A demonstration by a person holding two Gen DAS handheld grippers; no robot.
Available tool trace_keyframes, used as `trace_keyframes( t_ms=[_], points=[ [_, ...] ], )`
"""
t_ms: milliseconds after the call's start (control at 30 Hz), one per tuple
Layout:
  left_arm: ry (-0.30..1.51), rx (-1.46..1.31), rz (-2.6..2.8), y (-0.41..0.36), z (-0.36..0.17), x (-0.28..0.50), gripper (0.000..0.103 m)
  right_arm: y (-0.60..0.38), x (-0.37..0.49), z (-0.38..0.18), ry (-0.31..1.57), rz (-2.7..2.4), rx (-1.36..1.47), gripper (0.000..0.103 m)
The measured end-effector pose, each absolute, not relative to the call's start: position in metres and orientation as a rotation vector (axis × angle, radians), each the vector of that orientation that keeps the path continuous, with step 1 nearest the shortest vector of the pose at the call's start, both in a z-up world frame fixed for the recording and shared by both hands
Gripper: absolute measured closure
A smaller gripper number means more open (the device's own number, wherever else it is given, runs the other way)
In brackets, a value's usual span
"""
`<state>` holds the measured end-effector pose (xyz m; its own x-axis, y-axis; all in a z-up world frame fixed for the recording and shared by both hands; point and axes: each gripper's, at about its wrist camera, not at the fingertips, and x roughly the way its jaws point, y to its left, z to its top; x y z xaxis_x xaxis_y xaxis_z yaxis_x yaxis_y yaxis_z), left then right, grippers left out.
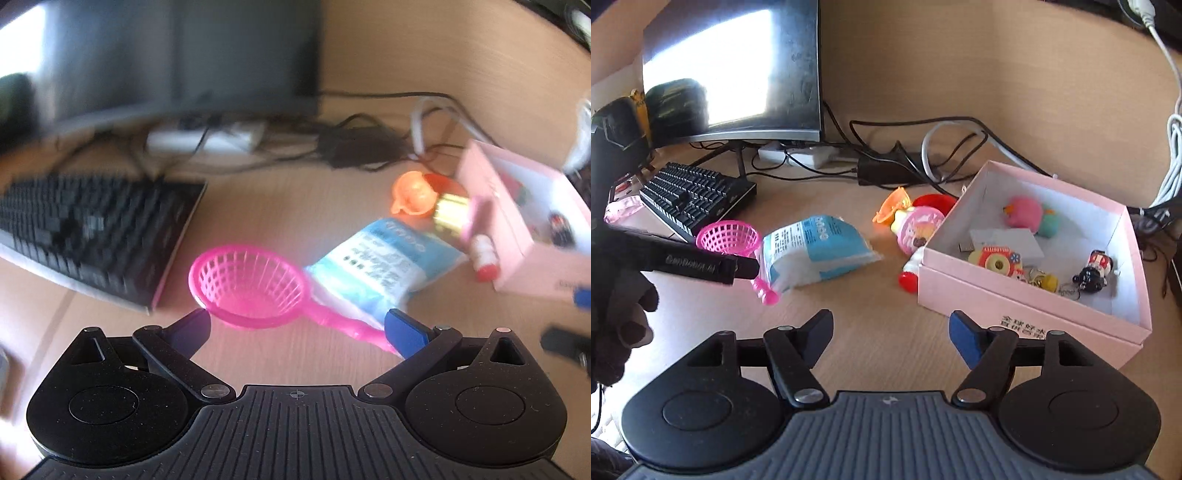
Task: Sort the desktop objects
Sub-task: 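Move both grippers away from the box toward the blue tissue packet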
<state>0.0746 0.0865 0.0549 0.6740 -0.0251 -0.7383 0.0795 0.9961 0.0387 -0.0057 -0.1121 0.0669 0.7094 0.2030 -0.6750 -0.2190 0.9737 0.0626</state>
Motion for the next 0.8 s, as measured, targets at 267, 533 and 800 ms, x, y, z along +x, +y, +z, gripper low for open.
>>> trace_keyframes(
  t_ms=[267, 533, 800],
  points=[
    [0.779, 0.143, -0.274, 0.078, 0.064, 0.061, 0.0, -0.125, -0.008, 0.058, 0.764, 0.179, 0.11, 0.029],
    [0.815, 0.25, -0.33, 0.031, 0.051, 0.109, 0.0, -0.139, -0.01, 0.059, 0.75, 0.137, 0.115, 0.027],
    [0.906, 0.311, -0.31, 0.004, 0.023, 0.135, 0.0, -0.165, -0.024, 0.056, 0.732, 0.062, 0.182, 0.025]
  ],
)
